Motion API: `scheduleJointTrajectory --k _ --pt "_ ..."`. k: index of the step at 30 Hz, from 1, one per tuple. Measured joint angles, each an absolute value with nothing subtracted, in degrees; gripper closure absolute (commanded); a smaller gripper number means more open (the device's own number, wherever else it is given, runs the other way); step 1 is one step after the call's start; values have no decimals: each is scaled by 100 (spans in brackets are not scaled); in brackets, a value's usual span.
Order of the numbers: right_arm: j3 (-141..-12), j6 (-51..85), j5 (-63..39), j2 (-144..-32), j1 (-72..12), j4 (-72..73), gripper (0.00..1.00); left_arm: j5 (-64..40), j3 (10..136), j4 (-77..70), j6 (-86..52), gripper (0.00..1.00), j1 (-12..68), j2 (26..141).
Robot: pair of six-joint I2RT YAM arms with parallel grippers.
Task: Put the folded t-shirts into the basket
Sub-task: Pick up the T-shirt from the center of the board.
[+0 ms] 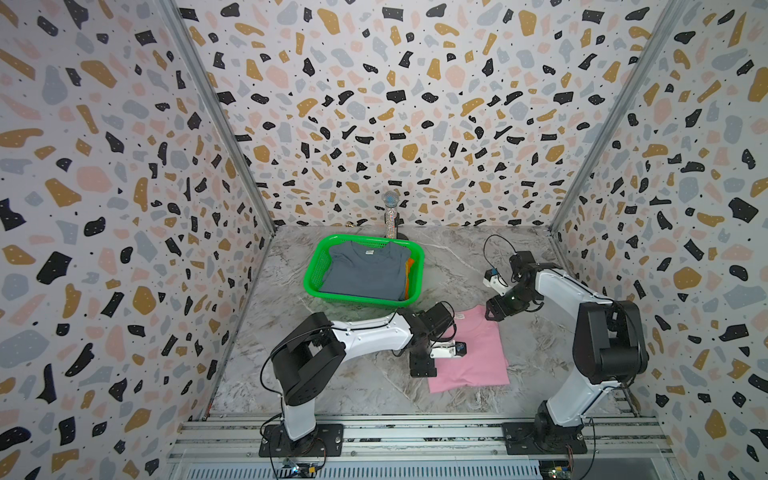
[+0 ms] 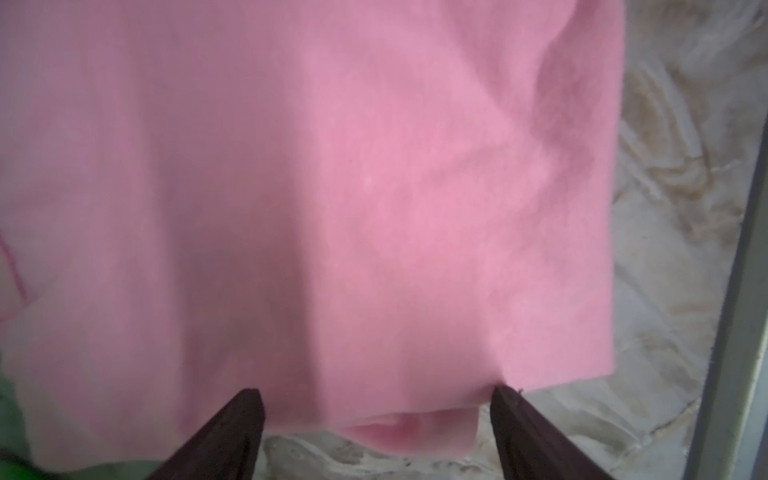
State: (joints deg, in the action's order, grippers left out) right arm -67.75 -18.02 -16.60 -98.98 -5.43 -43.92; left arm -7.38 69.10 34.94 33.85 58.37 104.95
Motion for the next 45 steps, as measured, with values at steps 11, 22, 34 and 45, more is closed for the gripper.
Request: scheduleJointTrajectory --k 11,22,34,45 --pt "-6775 -1815 -1800 -9900 -523 -4381 27 -2333 7356 4519 3308 12 5931 10565" --pt "-6775 -1850 -1909 -9900 -523 -4335 28 -1186 6838 3621 2987 13 5068 9382" --pt "-6772 -1850 -1909 -9900 -523 -4322 28 -235 6914 3201 2895 15 4174 9872" --pt "-6764 -1848 -1885 -9907 -523 -4281 28 -445 7658 3166 2606 14 4200 10610"
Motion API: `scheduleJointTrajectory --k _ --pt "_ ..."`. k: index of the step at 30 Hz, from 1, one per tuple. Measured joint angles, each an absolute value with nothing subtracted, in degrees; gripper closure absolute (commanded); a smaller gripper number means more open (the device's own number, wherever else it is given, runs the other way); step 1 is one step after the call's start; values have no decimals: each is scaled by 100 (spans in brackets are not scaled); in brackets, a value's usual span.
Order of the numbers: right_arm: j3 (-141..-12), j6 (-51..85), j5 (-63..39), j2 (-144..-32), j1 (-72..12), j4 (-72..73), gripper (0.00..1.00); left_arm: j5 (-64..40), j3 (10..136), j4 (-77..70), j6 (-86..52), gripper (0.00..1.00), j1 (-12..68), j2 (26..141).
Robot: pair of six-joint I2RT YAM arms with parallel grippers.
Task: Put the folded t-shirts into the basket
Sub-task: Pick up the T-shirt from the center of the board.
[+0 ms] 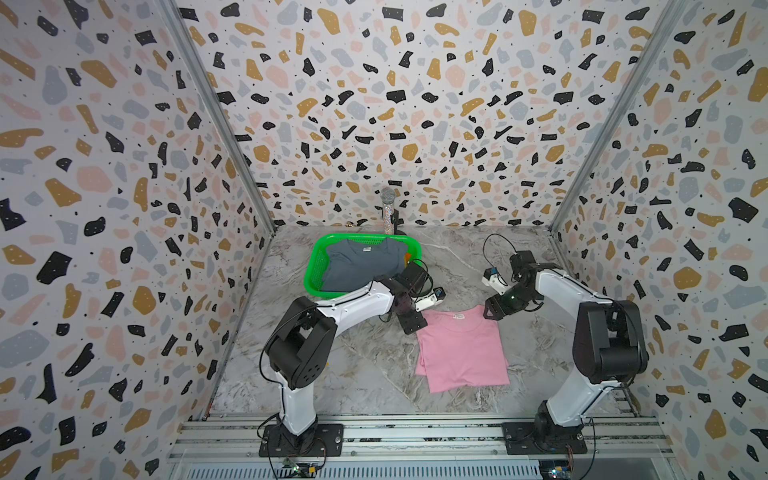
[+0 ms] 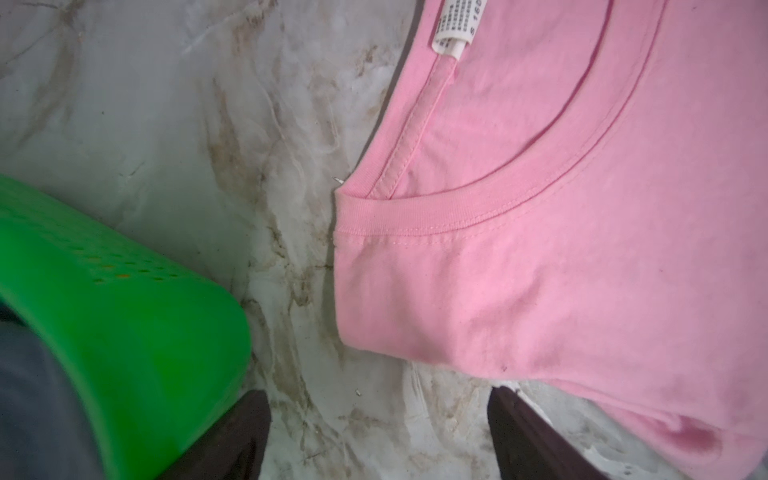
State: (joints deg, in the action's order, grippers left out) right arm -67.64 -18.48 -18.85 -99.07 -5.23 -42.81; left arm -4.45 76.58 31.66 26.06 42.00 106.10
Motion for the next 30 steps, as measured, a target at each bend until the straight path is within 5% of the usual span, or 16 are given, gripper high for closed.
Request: scheduleJointTrajectory --k 30 --pt "-6711 -1940 -1811 -10005 -523 -4187 28 -366 7826 3183 2591 16 4661 11371"
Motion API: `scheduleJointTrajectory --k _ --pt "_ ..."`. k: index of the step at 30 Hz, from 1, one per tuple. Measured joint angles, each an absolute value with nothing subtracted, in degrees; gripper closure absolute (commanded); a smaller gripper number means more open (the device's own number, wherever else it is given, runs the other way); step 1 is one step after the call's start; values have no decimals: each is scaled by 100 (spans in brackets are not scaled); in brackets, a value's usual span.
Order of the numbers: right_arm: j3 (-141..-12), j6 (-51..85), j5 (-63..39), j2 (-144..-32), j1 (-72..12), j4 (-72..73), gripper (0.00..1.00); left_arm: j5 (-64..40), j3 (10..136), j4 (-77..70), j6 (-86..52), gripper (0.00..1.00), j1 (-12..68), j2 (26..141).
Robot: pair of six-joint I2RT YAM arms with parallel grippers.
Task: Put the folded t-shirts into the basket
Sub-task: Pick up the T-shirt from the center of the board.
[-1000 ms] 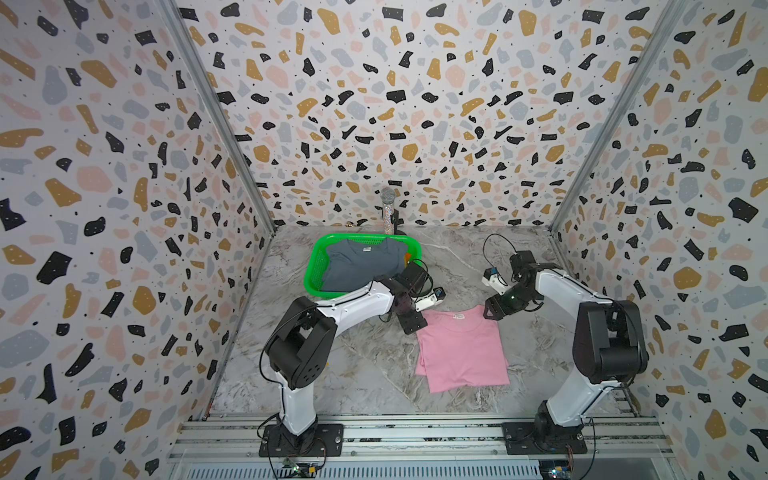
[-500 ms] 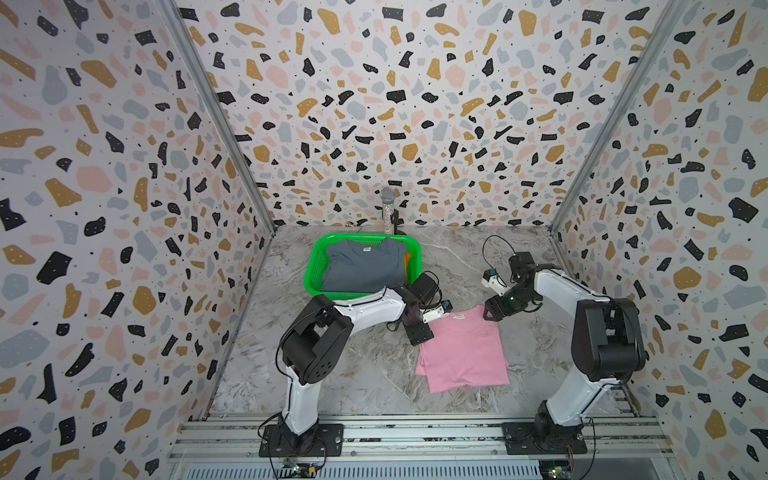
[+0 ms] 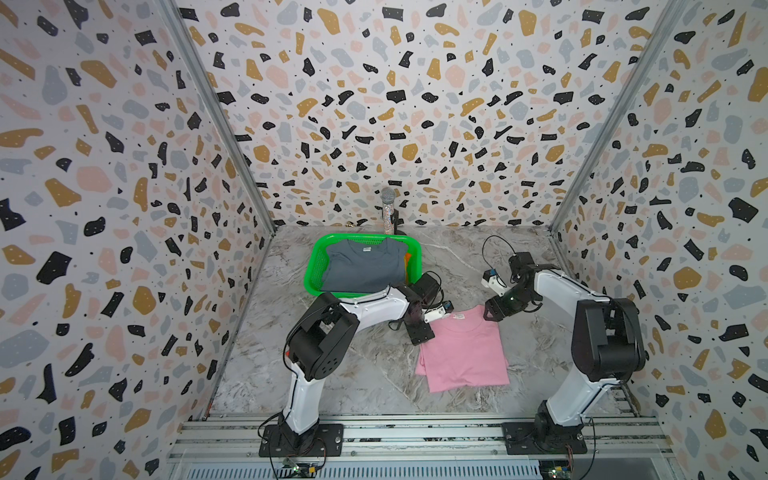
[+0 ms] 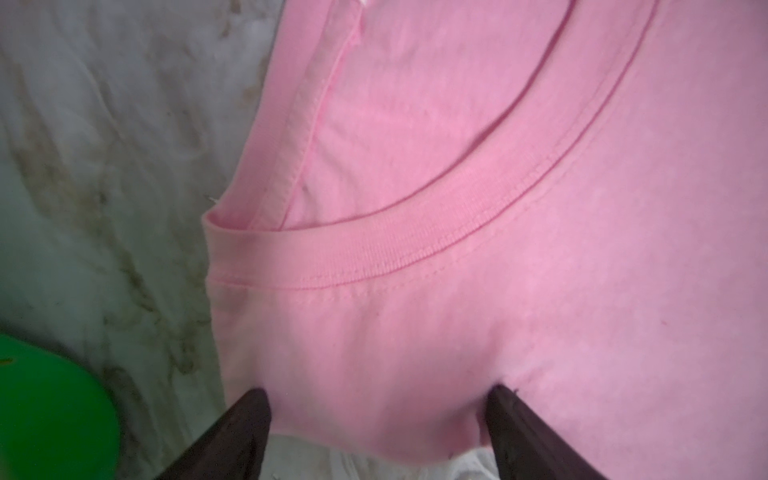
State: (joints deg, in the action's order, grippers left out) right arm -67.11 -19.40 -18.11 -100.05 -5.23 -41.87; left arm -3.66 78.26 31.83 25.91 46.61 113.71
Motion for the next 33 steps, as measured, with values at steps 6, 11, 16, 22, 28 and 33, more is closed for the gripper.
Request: scheduleJointTrajectory --k 6,11,16,22,28,33 --pt "-6709 -1957 -1747 -10005 -523 -4182 28 -246 7752 3168 2755 16 5039 11308" --pt "-6705 -1959 -1730 -10005 -523 -4180 29 -270 7542 3175 2773 16 5253 11144" --pt "-6702 -1962 -1730 -10005 -523 -4180 28 -231 7354 3238 2733 15 5269 10940" --pt "-6702 -1984 -1730 -10005 -523 -4180 28 -64 7223 3232 2571 14 5172 10661" --pt "-6702 -2001 -1732 -10005 -526 -4180 27 -36 7225 3208 2379 13 4934 10667" --pt "-6742 -2064 -1754 -10132 -569 -4239 27 -56 7360 3293 2292 13 4908 10960"
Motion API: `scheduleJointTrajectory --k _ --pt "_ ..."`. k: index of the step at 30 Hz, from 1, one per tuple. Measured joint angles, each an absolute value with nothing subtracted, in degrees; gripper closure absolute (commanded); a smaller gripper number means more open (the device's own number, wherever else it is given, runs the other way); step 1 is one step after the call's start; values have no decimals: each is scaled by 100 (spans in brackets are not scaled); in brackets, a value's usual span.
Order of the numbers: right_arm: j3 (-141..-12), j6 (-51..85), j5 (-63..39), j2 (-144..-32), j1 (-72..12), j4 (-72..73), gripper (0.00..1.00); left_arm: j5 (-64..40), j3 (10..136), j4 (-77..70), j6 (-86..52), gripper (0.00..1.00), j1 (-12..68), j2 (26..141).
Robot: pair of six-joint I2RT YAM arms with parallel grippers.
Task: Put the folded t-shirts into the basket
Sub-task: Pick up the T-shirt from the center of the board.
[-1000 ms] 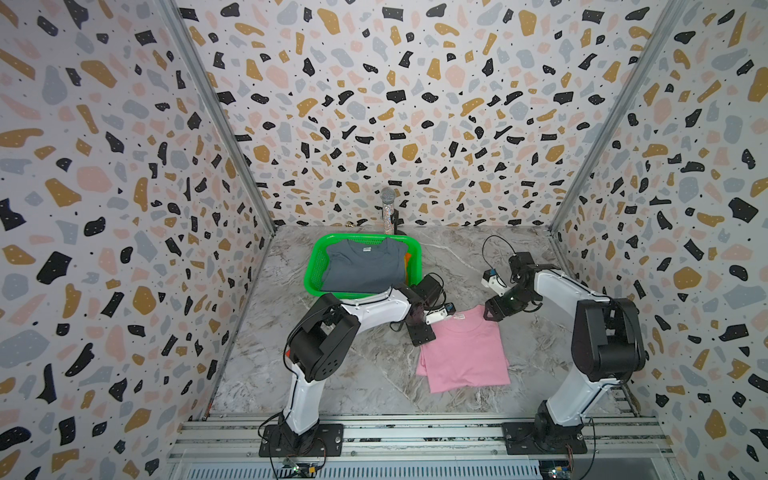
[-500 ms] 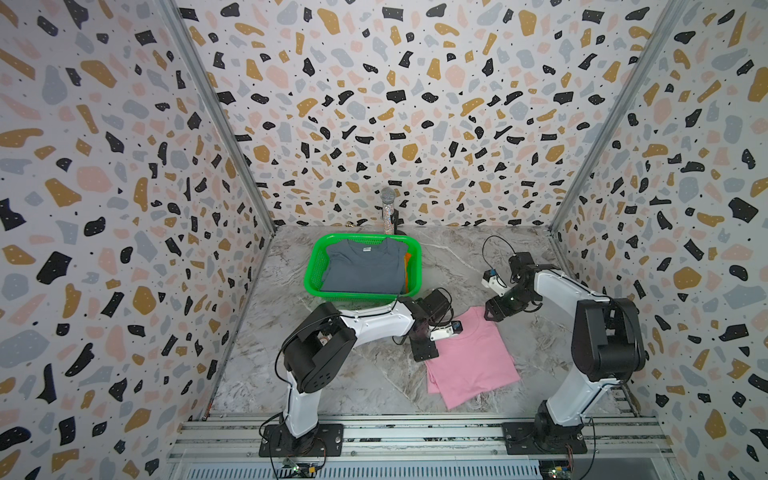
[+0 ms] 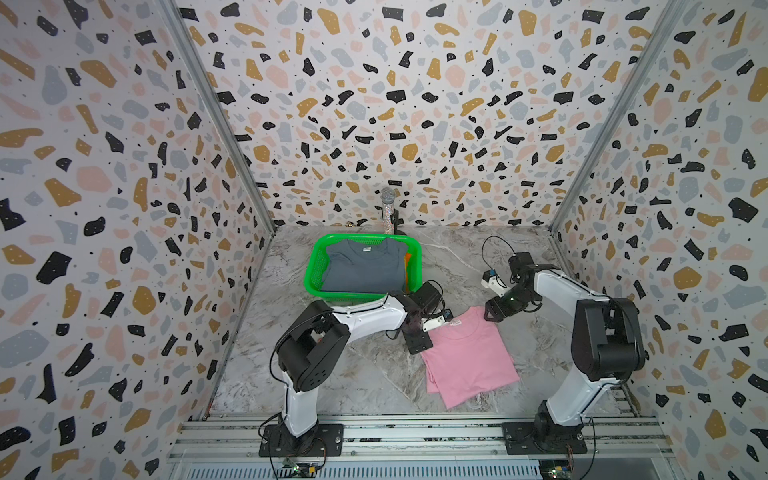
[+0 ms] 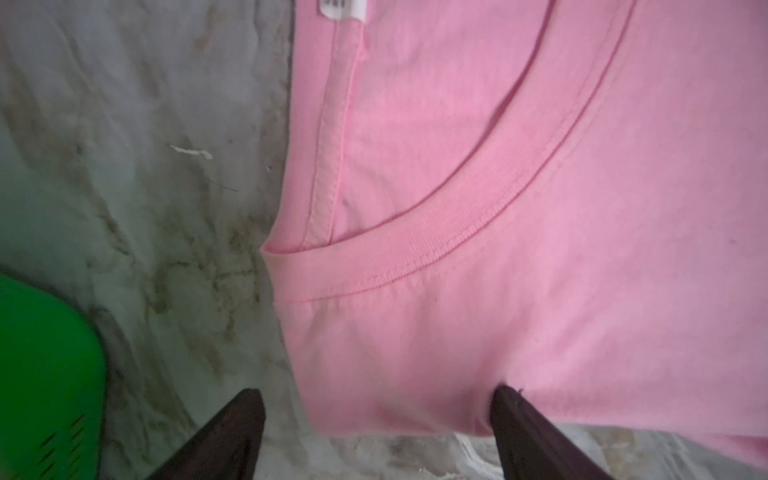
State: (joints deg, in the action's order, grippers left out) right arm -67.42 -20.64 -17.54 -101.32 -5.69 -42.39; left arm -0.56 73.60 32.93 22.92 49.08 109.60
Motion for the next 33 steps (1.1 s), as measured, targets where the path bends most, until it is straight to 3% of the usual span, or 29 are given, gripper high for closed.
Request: scheduleJointTrajectory --k 9,13,19,25,29,33 --pt "-7144 -2099 -1774 -10818 -766 -4362 29 -272 7773 3653 2204 20 4884 11323" --pt "-7199 -2104 -1769 -10864 -816 -4372 35 -416 7806 3719 2139 33 4882 11367" --pt "-7161 -2093 -2016 -10901 -827 -4453 65 -718 7806 3774 2038 63 4890 11391" --pt "-7142 -2021 -2434 -10936 -825 -4512 99 -834 7797 3760 1973 85 4910 11384" --pt "-7037 -1942 -2615 -10884 -825 -4372 100 -856 7747 3710 1933 100 4901 11325" --pt "-6628 -1892 -2689 -10379 -819 -4049 100 -904 7629 3627 1949 100 4805 11209"
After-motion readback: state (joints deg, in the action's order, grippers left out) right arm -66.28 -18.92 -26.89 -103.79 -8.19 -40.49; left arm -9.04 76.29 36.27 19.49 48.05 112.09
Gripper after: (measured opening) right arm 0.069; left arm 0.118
